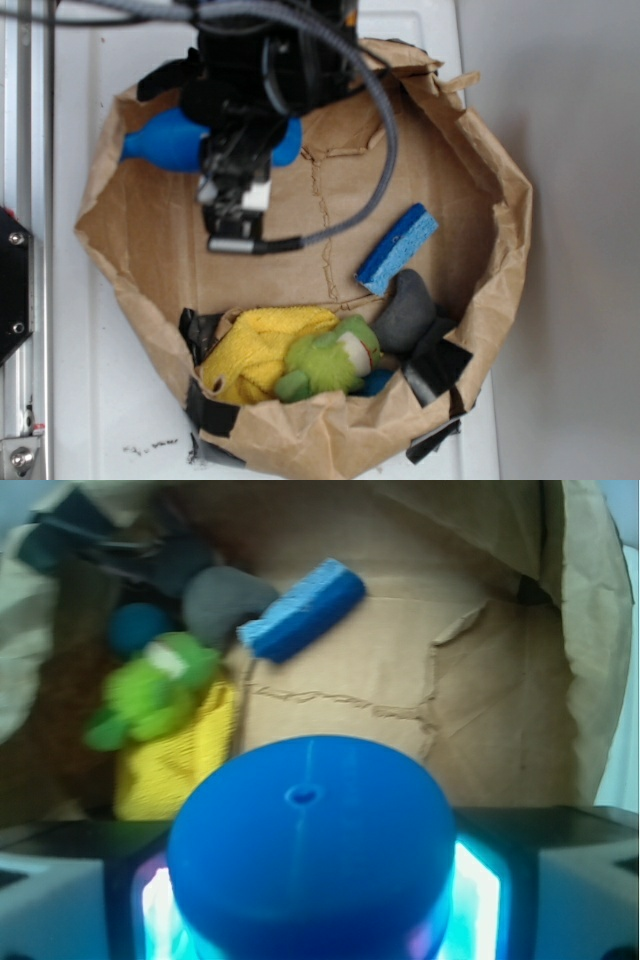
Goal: Grab the blue bottle.
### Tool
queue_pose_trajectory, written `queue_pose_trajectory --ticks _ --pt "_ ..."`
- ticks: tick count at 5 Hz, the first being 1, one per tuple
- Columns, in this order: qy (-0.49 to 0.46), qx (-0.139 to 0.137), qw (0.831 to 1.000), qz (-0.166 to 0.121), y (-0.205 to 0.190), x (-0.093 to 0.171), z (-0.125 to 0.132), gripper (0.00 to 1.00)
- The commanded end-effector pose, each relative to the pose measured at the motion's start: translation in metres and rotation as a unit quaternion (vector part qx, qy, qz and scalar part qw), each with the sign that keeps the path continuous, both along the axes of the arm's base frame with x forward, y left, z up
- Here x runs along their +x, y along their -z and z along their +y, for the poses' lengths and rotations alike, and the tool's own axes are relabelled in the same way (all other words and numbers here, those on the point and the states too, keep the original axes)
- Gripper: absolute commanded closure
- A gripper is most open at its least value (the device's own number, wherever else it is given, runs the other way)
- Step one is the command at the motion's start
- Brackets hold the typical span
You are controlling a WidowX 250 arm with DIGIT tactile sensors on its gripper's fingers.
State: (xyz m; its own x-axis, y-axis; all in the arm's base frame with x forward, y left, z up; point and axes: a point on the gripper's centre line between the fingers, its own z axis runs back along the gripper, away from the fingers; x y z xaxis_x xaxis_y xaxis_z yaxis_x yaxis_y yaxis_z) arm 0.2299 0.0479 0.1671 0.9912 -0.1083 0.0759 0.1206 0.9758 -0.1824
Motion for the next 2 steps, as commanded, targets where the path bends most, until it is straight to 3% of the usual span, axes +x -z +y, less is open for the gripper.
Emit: queue_pose_trajectory --ticks 1,2 --pt "-0.052 0.016 0.998 -0.04 -0.0189 0.0222 -0.0078 1.0" --pt "-0.055 0.023 0.997 -0.046 -0.0153 0.0244 -0.0072 1.0"
